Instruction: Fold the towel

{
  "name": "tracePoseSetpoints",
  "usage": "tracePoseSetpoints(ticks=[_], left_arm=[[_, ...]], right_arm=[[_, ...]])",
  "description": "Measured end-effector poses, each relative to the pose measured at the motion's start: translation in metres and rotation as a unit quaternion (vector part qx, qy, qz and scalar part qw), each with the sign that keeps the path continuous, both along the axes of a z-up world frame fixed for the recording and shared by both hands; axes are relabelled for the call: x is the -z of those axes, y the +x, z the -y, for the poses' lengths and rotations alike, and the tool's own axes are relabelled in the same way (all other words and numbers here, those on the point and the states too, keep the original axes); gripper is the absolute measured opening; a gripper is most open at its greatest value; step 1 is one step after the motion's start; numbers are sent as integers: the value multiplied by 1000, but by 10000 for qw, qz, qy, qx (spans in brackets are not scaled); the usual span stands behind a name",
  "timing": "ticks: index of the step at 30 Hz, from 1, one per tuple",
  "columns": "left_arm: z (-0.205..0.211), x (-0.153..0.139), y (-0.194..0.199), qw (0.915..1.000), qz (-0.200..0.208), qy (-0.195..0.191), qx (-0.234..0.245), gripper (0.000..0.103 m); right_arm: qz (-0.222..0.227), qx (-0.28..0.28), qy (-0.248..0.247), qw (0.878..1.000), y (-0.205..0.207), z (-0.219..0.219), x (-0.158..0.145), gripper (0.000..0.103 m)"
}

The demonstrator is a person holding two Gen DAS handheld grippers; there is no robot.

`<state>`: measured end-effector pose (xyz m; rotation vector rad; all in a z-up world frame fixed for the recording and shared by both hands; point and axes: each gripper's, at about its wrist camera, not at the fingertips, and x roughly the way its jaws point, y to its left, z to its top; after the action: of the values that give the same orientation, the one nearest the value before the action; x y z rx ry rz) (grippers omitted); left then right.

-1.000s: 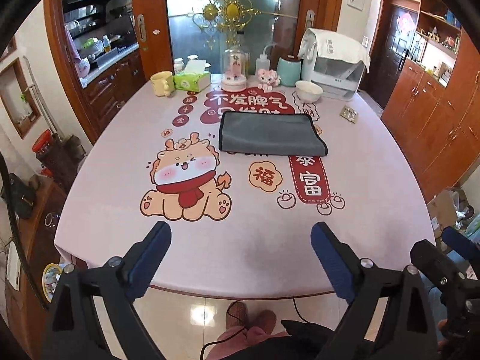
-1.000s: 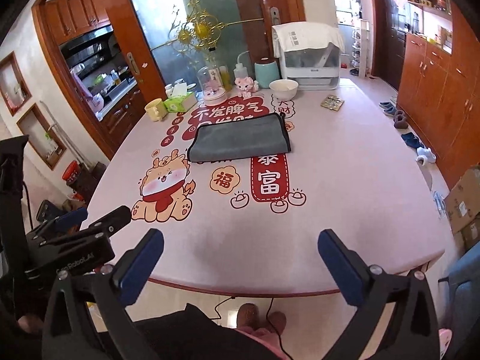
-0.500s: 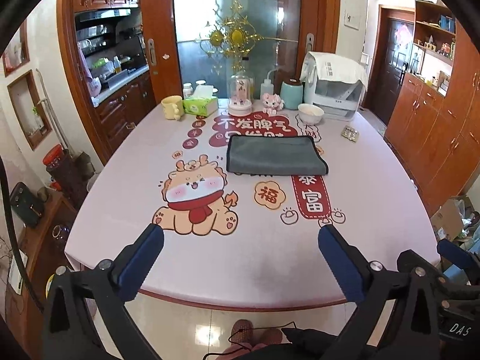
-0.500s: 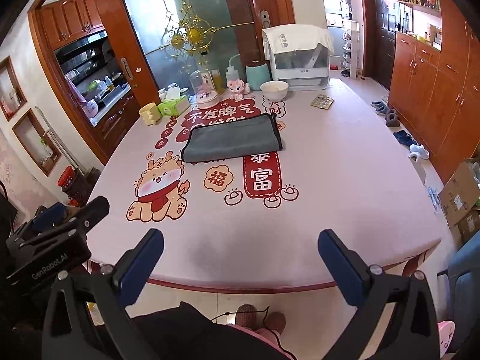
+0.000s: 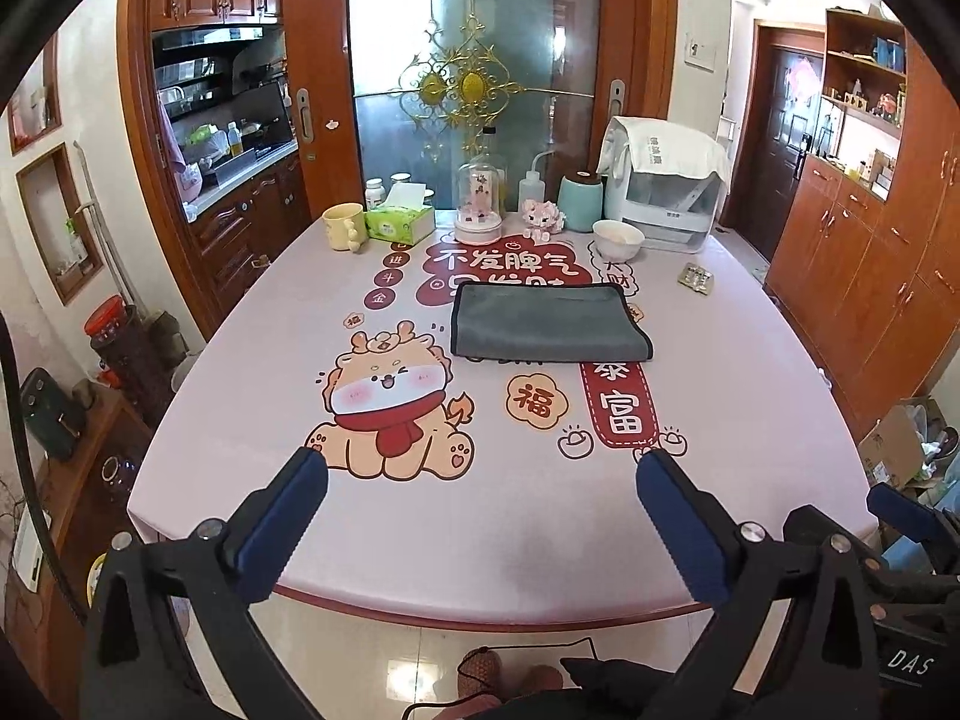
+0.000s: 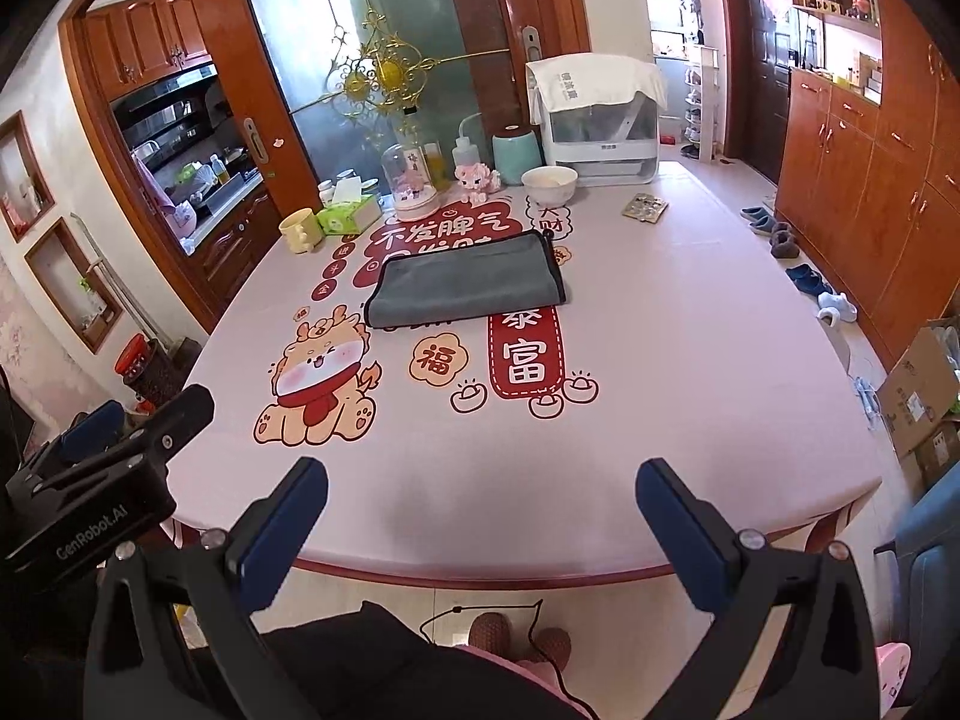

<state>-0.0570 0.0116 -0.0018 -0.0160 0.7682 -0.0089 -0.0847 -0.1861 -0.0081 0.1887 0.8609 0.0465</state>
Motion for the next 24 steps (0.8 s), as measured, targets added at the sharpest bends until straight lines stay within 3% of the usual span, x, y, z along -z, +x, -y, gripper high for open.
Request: tracePoseSetpoints(ticks=[24], left_arm=[[-5,8,17,9998,-203,7,-42,102]], right_arm=[[-187,-70,-44,9998,17,-7,7,103]])
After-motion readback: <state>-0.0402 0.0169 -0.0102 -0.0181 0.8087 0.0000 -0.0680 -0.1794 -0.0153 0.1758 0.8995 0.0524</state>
